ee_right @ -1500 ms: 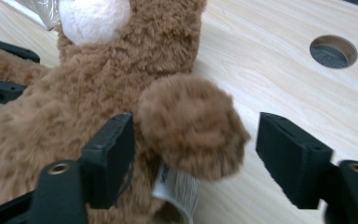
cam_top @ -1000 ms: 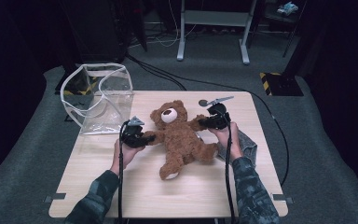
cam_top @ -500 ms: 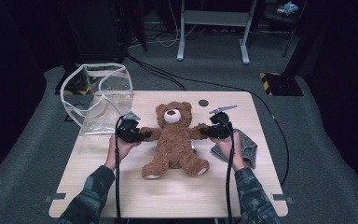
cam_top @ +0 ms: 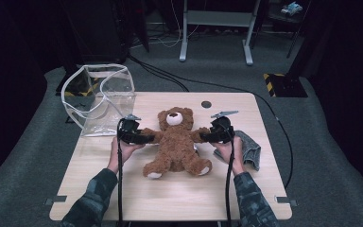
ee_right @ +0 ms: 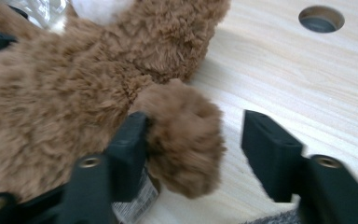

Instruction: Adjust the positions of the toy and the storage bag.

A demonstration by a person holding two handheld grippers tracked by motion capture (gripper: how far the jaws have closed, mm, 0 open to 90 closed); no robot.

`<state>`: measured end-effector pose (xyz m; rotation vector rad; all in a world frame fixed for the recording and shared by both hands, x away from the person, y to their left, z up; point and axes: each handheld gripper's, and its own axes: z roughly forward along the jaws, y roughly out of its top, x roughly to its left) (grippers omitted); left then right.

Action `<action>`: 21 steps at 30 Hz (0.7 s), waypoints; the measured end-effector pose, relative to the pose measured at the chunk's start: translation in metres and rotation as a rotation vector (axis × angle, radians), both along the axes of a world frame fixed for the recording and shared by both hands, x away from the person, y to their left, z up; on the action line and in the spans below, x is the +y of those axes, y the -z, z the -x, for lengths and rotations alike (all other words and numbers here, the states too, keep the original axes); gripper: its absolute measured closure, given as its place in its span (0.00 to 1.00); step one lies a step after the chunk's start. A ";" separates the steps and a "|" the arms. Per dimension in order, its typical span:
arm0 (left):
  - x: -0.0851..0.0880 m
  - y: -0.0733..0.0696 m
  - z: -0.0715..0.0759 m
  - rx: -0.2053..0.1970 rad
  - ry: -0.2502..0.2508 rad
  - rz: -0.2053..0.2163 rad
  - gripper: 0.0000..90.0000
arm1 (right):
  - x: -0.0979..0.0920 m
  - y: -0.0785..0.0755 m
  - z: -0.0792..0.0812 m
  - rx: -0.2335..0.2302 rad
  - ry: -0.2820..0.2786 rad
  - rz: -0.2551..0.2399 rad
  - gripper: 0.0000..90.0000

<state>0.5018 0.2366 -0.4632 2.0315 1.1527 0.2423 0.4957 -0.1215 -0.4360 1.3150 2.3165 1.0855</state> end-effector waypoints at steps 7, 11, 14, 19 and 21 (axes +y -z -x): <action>0.004 -0.024 0.006 0.004 -0.042 0.051 0.20 | -0.026 -0.004 0.021 -0.033 0.066 0.039 0.17; -0.006 -0.042 0.008 -0.011 -0.039 0.060 0.18 | -0.045 0.002 0.033 -0.036 0.111 0.045 0.16; -0.019 -0.050 0.005 -0.012 -0.032 0.055 0.17 | -0.056 0.010 0.039 -0.034 0.148 0.051 0.13; -0.044 -0.053 -0.006 0.018 -0.021 0.046 0.13 | -0.069 0.028 0.044 -0.013 0.185 0.071 0.07; -0.055 -0.053 -0.010 0.032 -0.017 0.029 0.10 | -0.073 0.037 0.046 0.000 0.201 0.067 0.06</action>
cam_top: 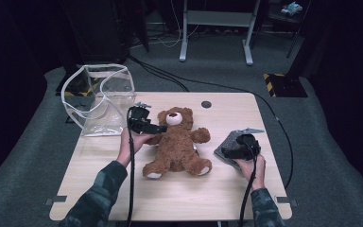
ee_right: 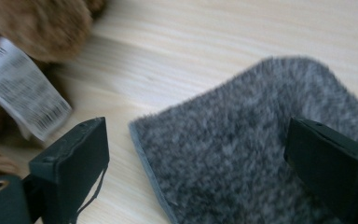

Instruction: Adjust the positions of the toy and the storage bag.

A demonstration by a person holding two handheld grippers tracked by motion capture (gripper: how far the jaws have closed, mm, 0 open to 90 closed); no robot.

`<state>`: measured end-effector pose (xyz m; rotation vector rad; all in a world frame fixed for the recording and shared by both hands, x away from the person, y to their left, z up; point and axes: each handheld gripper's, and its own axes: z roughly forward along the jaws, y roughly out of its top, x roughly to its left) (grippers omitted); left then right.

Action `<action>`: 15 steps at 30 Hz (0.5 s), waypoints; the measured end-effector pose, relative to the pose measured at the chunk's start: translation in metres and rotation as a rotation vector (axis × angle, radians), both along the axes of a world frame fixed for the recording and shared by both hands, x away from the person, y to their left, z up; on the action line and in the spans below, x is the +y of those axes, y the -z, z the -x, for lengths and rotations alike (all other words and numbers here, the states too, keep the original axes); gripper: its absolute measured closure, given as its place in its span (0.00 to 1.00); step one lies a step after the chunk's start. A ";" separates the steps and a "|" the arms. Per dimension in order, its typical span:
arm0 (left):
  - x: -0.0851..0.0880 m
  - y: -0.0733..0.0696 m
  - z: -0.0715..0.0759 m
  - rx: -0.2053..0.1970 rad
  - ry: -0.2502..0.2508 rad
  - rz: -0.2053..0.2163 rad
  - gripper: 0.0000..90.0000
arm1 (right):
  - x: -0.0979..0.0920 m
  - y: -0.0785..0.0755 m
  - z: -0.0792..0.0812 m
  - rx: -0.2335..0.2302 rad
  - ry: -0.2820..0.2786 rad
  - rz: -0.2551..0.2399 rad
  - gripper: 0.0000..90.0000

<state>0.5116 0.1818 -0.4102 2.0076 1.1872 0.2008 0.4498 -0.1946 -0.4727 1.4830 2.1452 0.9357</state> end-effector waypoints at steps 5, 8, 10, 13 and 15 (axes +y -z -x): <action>-0.028 0.005 -0.009 0.048 -0.036 -0.012 0.03 | -0.004 0.016 0.003 0.001 0.021 -0.002 0.04; -0.040 0.011 -0.016 0.076 -0.061 -0.015 0.00 | -0.004 0.024 0.005 -0.005 0.040 0.008 0.04; -0.045 0.016 -0.019 0.080 -0.072 -0.024 0.00 | -0.004 0.031 0.006 -0.013 0.051 0.020 0.03; -0.051 0.024 -0.023 0.109 -0.091 -0.021 0.00 | -0.005 0.037 0.008 -0.017 0.067 0.013 0.03; -0.054 0.031 -0.026 0.127 -0.105 -0.028 0.00 | -0.006 0.040 0.009 -0.030 0.071 0.002 0.03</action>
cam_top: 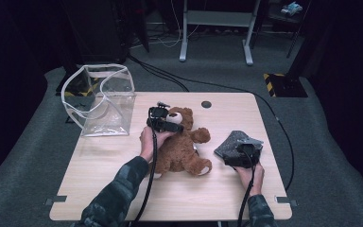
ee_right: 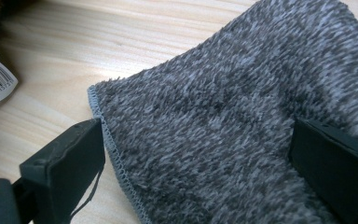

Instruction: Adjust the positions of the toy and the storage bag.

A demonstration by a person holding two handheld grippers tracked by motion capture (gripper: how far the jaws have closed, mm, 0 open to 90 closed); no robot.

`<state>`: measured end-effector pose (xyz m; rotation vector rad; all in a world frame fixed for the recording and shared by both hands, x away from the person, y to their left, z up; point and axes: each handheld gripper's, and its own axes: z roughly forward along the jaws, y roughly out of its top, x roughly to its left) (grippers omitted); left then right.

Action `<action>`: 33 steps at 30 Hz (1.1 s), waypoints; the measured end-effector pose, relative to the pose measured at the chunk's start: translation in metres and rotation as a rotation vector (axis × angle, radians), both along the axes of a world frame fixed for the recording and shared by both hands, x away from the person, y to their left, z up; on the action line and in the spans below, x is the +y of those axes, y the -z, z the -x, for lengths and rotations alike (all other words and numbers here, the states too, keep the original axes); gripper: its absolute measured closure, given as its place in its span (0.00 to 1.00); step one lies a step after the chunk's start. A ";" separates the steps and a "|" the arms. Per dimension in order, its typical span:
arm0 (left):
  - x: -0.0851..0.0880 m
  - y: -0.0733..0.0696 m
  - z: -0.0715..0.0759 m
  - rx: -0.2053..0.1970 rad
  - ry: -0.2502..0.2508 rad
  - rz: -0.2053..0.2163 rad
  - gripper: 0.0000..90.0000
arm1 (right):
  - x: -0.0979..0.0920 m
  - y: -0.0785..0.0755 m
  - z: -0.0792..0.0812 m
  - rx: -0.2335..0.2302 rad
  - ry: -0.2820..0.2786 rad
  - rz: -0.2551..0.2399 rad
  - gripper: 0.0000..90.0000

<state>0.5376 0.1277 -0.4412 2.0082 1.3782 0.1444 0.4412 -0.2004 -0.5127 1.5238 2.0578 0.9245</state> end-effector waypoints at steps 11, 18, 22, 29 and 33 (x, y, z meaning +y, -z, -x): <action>-0.007 0.019 0.008 -0.047 -0.091 -0.024 0.00 | 0.003 0.009 0.005 -0.030 0.014 0.020 0.03; -0.005 0.027 0.009 -0.021 -0.094 -0.003 0.05 | 0.005 0.012 0.006 -0.048 0.020 0.029 0.03; -0.003 0.032 0.010 -0.011 -0.082 0.021 0.12 | 0.004 0.012 0.007 -0.050 0.018 0.030 0.03; -0.005 0.038 0.017 -0.070 -0.048 0.027 0.41 | 0.004 0.013 0.007 -0.056 0.019 0.018 0.03; -0.002 0.039 0.019 -0.096 -0.038 0.039 0.54 | 0.003 0.013 0.007 -0.059 0.012 0.023 0.03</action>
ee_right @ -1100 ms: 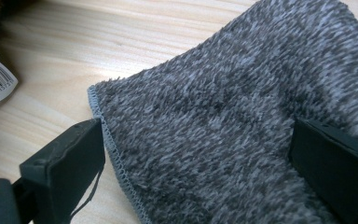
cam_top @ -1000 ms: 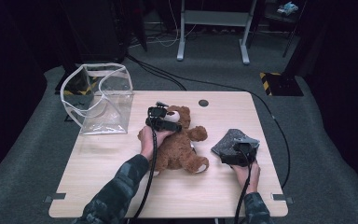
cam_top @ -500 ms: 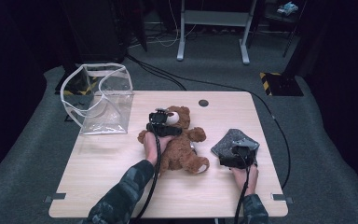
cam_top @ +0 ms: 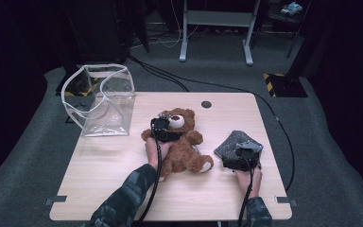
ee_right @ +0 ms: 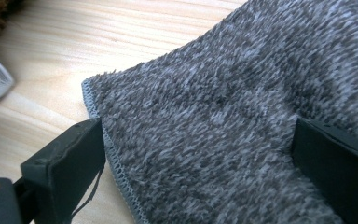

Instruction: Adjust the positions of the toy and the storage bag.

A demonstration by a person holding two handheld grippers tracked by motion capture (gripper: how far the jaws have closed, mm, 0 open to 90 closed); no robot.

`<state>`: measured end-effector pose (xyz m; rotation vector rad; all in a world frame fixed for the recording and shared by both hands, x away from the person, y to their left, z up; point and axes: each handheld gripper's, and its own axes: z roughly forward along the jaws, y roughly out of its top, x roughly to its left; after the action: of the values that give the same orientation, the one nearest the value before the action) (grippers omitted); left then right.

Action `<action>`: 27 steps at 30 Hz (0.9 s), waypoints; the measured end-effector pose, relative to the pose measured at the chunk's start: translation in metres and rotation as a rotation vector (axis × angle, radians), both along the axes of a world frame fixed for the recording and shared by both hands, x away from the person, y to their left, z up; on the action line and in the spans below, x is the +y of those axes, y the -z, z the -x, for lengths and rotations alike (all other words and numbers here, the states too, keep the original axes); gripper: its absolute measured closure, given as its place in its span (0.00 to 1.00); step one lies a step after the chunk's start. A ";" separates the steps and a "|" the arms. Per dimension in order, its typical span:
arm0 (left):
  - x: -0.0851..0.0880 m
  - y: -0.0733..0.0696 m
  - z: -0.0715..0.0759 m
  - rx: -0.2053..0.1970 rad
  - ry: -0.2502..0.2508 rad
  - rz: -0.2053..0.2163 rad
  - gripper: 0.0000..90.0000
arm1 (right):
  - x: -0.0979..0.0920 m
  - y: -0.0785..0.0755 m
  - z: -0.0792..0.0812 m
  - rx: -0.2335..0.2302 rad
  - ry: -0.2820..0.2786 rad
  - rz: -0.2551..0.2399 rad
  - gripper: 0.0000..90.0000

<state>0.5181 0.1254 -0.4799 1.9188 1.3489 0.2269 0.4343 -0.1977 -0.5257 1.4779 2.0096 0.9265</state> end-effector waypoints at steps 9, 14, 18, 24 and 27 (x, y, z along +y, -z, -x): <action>0.010 -0.004 0.006 -0.050 0.020 0.041 0.62 | -0.001 0.000 0.000 -0.004 0.006 -0.018 0.03; 0.016 -0.010 0.010 -0.067 0.030 0.069 0.64 | -0.001 0.000 0.000 -0.005 0.006 -0.019 0.03; 0.018 -0.016 0.015 -0.091 0.050 0.070 0.65 | -0.001 0.000 0.001 -0.006 0.005 -0.018 0.03; 0.026 -0.023 0.021 -0.122 0.052 0.076 0.67 | -0.001 0.000 0.001 -0.005 0.004 -0.017 0.03; 0.033 -0.027 0.024 -0.131 0.054 0.077 0.67 | -0.001 0.000 0.001 -0.003 0.005 -0.013 0.04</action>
<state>0.4945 0.1585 -0.4533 1.8404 1.2019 0.2651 0.4336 -0.1988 -0.5255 1.4866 2.0005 0.9414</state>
